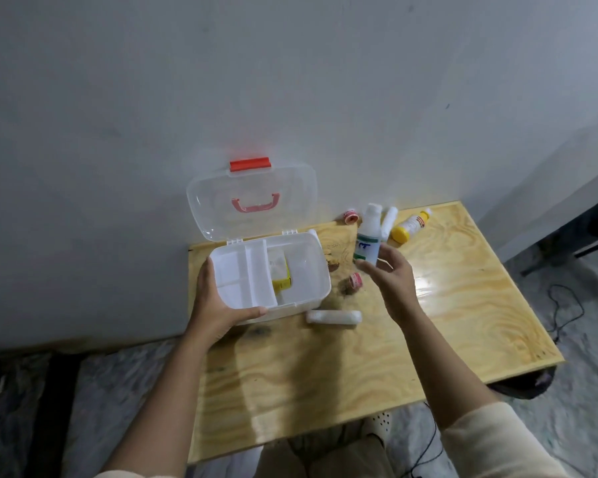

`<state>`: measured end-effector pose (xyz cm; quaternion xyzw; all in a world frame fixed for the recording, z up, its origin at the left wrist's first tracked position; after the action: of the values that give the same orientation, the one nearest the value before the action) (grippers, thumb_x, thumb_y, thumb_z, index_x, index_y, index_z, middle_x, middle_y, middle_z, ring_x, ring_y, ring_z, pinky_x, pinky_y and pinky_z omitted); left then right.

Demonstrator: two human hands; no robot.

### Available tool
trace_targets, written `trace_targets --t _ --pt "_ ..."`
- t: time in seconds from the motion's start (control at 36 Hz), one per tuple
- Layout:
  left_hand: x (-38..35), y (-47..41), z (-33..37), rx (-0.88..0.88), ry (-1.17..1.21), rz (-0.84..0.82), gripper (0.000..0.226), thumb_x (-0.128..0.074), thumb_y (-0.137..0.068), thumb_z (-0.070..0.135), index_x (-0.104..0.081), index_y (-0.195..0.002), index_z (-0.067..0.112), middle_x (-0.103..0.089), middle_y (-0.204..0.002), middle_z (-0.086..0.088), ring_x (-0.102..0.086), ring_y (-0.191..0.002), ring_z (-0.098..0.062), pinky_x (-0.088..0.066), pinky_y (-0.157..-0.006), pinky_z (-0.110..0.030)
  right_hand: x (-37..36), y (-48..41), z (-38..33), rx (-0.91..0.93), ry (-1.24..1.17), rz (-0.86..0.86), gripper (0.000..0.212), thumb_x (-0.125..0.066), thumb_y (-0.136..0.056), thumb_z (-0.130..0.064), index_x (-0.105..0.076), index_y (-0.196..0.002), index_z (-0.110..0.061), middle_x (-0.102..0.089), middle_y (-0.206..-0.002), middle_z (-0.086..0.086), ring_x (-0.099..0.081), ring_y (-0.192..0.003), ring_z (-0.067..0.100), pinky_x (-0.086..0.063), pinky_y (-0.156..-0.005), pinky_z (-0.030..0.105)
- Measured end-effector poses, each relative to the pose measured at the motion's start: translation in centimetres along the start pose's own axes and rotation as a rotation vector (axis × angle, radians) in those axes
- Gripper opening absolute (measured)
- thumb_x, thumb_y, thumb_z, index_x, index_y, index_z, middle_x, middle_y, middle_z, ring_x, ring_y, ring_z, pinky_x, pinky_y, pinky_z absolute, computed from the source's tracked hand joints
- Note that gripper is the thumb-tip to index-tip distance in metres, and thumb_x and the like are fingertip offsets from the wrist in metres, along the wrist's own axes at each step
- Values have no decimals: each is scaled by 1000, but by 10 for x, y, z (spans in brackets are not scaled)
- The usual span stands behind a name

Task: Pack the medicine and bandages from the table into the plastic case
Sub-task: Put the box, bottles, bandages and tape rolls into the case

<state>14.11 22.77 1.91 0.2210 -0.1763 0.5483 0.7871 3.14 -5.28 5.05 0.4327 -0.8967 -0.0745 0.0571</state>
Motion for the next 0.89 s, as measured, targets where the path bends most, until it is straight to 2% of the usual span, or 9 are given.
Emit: trace_targets --t 0.06,0.14,0.22,0.39,0.5,0.58,0.69,0.81,0.89 --pt "0 0 0 2 -2 -5 134 -96 -43 33 -12 -148 27 -19 -151 6 -25 -136 -15 -30 -108 -33 -15 5 -11 67 45 -68 40 -73 -75 -6 -60 -112 -11 -66 -104 8 -65 -97 26 -55 -76 32" --pt "0 1 1 17 9 -12 136 -95 -44 33 -10 -149 25 -15 -154 5 -21 -139 -15 -27 -111 -33 -38 12 -23 121 29 -162 42 -69 -77 2 -56 -116 -8 -63 -98 0 -65 -88 20 -52 -64 17" --pt "-1 2 3 41 15 -26 138 -94 -48 28 -3 -151 22 -7 -157 5 -14 -142 -16 -20 -110 -28 -58 19 -27 115 30 -243 38 -65 -80 3 -55 -114 -12 -63 -102 0 -65 -85 10 -56 -71 22" --pt "0 2 6 49 35 -32 136 -95 -47 27 -5 -150 23 -13 -153 5 -20 -136 -12 -23 -103 -26 -82 26 -16 0 -48 -290 32 -61 -85 -9 -51 -116 -12 -63 -117 14 -66 -100 18 -56 -70 21" --pt "1 2 6 39 14 -35 137 -95 -45 31 -6 -150 23 -14 -152 4 -20 -138 -17 -25 -108 -31 -85 26 -9 -70 -91 -285 40 -61 -80 -19 -48 -118 -12 -60 -121 19 -63 -106 26 -54 -87 40" --pt "1 2 6 19 30 -19 134 -95 -45 28 -10 -148 22 -18 -149 3 -24 -135 -15 -28 -104 -27 -83 24 -9 -54 -73 -301 40 -60 -87 -7 -46 -124 -9 -56 -123 19 -64 -100 20 -57 -80 30" --pt "-1 2 6 35 19 -32 138 -93 -49 29 0 -150 21 -7 -155 4 -14 -140 -13 -19 -102 -22 -83 23 -8 -49 -45 -345 47 -59 -84 2 -42 -127 -8 -54 -119 14 -65 -92 12 -57 -75 22" --pt "1 3 9 30 16 -36 135 -93 -50 28 -2 -150 22 -9 -154 3 -16 -140 -16 -21 -101 -24 -87 24 -7 -75 21 -378 48 -62 -82 1 -40 -123 -12 -55 -115 6 -63 -104 24 -55 -77 25" --pt "3 3 11 9 21 -31 130 -94 -49 27 -9 -147 24 -18 -150 2 -23 -131 -12 -28 -102 -28 -90 23 -10 -18 182 -410 51 -67 -80 -5 -39 -121 -18 -53 -115 1 -60 -104 21 -53 -78 26"
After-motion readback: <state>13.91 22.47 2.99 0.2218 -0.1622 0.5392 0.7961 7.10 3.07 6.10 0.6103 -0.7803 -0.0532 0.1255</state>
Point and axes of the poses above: each hand's wrist, its own y-axis away from the middle knuckle, its own x-axis out of the back of the hand, z = x × y, the point moved 1 cm from there along -y, towards the middle knuckle
